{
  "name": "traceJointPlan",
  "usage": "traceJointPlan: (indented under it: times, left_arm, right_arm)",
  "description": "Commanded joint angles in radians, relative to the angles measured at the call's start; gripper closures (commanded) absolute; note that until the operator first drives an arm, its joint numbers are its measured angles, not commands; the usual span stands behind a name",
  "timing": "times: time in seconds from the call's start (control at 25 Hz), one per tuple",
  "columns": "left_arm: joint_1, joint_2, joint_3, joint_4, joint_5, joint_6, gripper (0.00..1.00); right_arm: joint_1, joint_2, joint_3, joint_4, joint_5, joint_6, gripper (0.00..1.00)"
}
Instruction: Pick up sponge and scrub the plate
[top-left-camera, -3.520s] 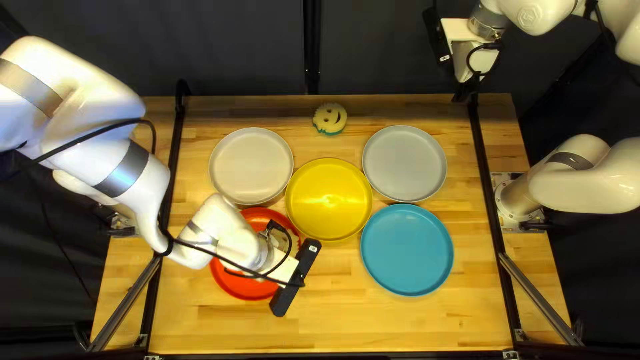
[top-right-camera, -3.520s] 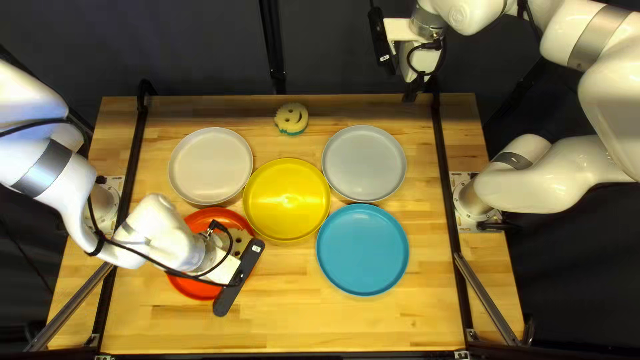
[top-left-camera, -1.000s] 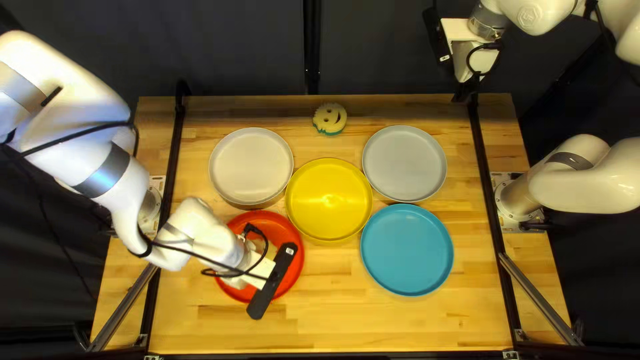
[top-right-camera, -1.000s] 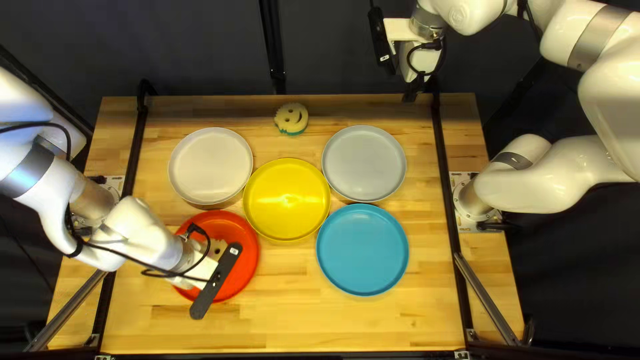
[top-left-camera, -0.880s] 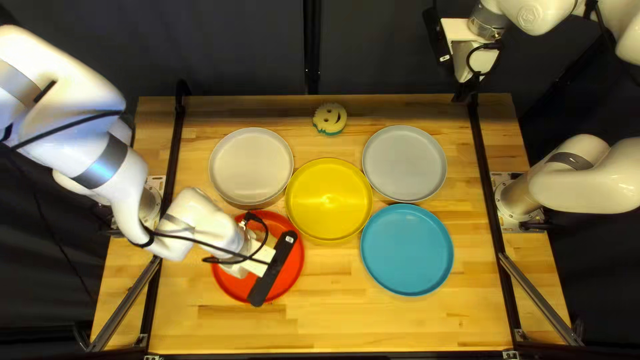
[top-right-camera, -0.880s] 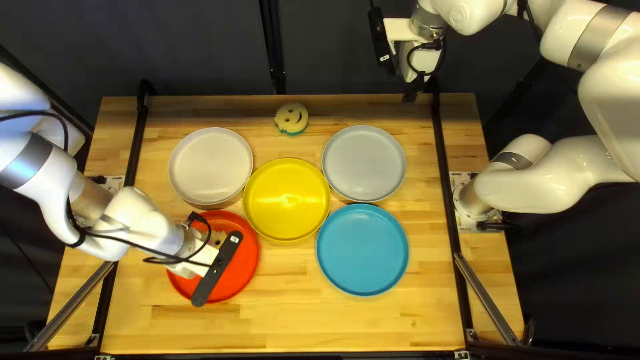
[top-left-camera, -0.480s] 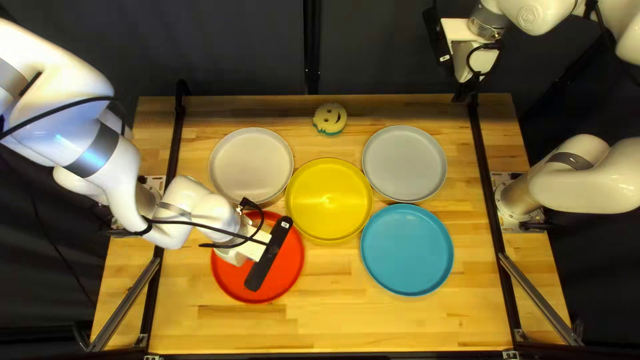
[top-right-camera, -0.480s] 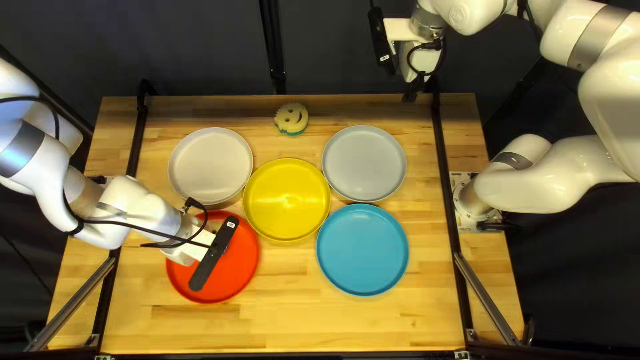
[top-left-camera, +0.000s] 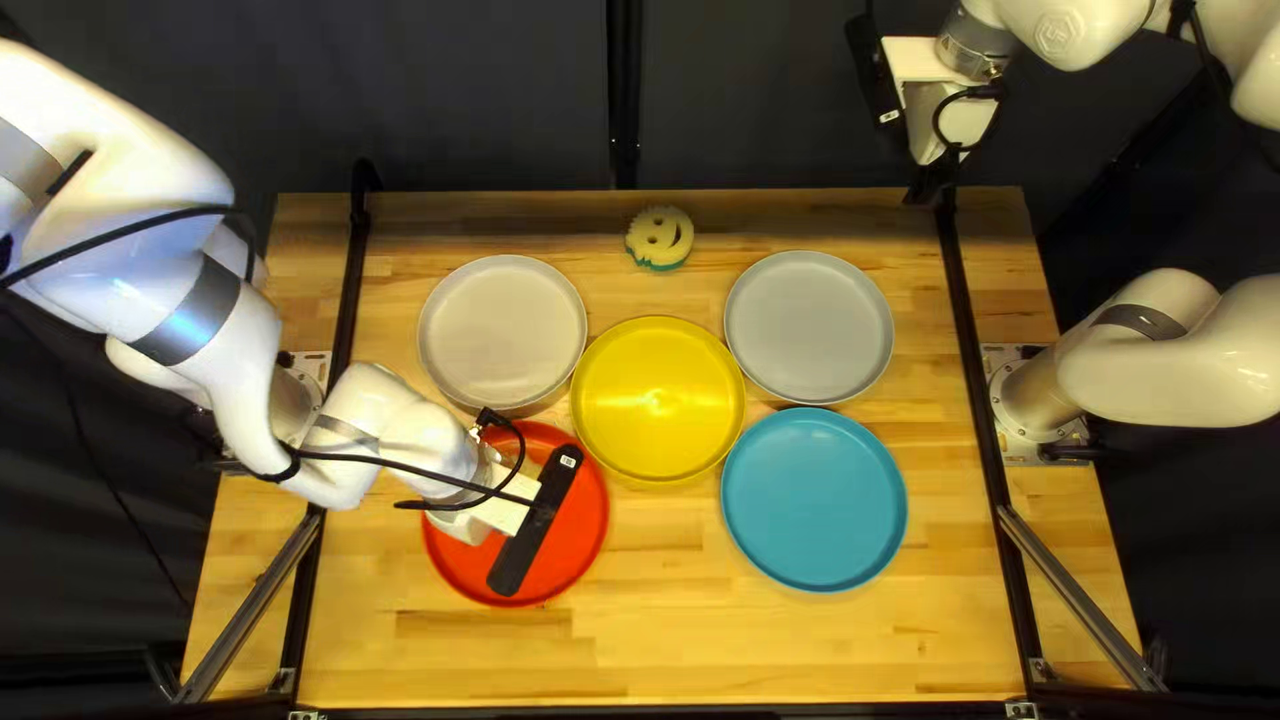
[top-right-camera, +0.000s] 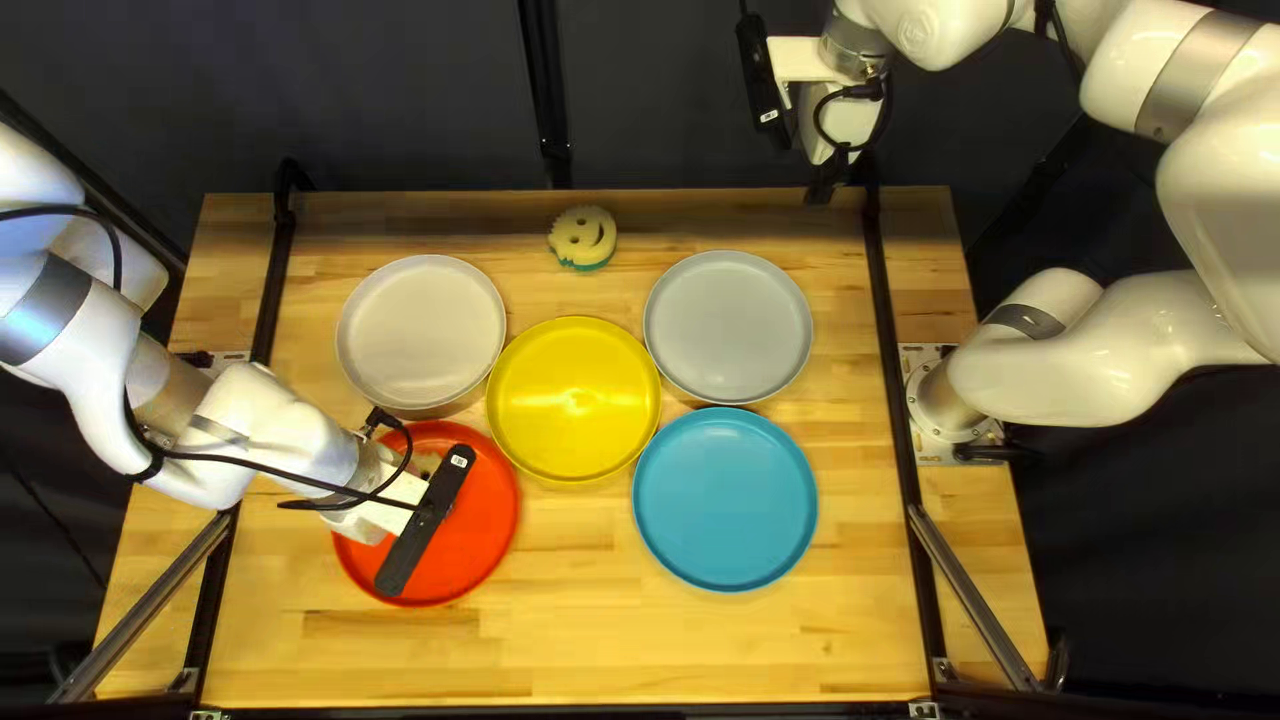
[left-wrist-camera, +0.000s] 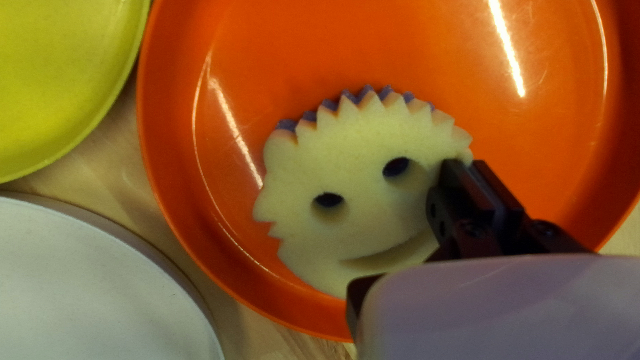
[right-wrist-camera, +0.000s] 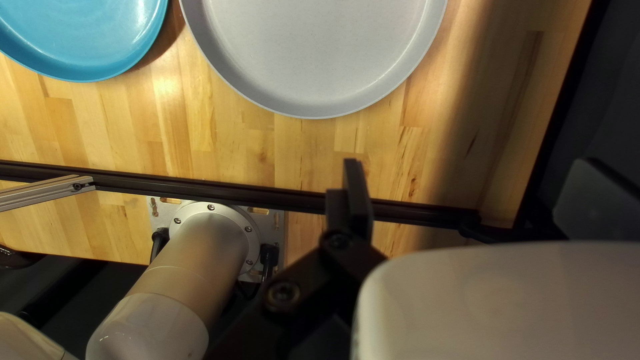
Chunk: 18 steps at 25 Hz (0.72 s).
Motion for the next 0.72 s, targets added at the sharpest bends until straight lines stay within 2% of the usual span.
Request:
traceJointPlan:
  times: [0.04, 0.28, 0.52, 0.72]
  left_arm:
    - [0.0, 0.0, 0.0, 0.0, 0.0, 0.0, 1.0]
    - [0.008, -0.054, 0.048, 0.008, 0.011, -0.007, 1.0]
    - [-0.028, -0.149, 0.097, 0.038, 0.064, -0.092, 1.0]
    - [-0.098, -0.062, 0.08, 0.022, -0.015, -0.15, 1.0]
  right_arm:
    - [0.0, 0.0, 0.0, 0.0, 0.0, 0.0, 0.0]
    - [0.0, 0.0, 0.0, 0.0, 0.0, 0.0, 0.0]
    - [0.0, 0.0, 0.0, 0.0, 0.0, 0.0, 0.0]
    - [0.0, 0.0, 0.0, 0.0, 0.0, 0.0, 0.0]
